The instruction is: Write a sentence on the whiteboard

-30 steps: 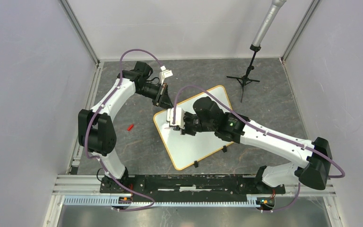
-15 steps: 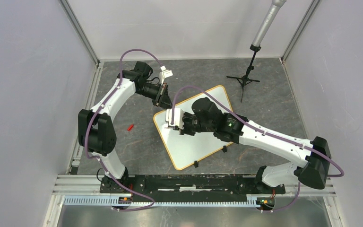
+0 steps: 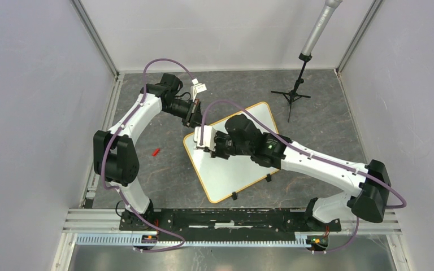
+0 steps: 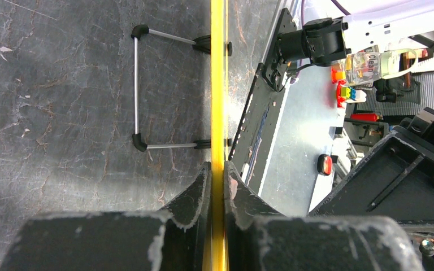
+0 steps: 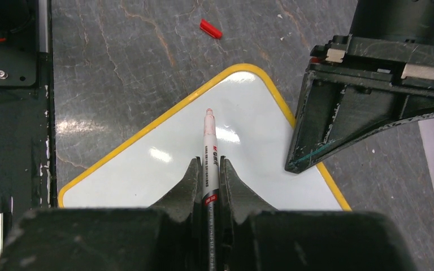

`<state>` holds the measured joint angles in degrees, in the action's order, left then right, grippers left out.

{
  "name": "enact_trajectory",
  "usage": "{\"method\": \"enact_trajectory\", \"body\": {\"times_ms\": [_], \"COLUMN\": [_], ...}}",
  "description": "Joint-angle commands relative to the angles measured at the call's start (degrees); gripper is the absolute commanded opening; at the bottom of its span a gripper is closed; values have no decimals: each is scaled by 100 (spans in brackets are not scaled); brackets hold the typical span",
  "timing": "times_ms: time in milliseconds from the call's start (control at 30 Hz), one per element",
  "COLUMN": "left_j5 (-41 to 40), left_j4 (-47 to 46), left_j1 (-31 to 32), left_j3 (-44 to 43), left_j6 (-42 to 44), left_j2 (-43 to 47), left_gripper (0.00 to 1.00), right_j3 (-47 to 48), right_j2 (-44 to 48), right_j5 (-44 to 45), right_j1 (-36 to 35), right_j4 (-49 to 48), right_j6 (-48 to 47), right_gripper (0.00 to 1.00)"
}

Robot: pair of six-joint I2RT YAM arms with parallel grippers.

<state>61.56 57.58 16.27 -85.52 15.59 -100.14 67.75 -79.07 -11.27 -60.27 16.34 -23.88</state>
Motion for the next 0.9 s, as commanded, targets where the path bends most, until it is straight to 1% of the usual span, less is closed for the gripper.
{"method": "enact_trajectory", "body": {"times_ms": [0, 500, 867], "left_j5": [-215, -204, -215], "left_j4": [246, 246, 247], "left_j1": [254, 271, 270], "left_j3": [-9, 0, -3], "left_j6": [358, 374, 374], "left_j2": [-27, -31, -32], "left_gripper": [2, 2, 2], "right_j3": [403, 651, 513], "right_j2": [-113, -402, -467], "right_j5": [109, 494, 476], "right_j1": [-30, -30, -33], "right_j4": [-243, -349, -336], "right_j6": [50, 23, -42], "right_gripper": [0, 0, 0]}}
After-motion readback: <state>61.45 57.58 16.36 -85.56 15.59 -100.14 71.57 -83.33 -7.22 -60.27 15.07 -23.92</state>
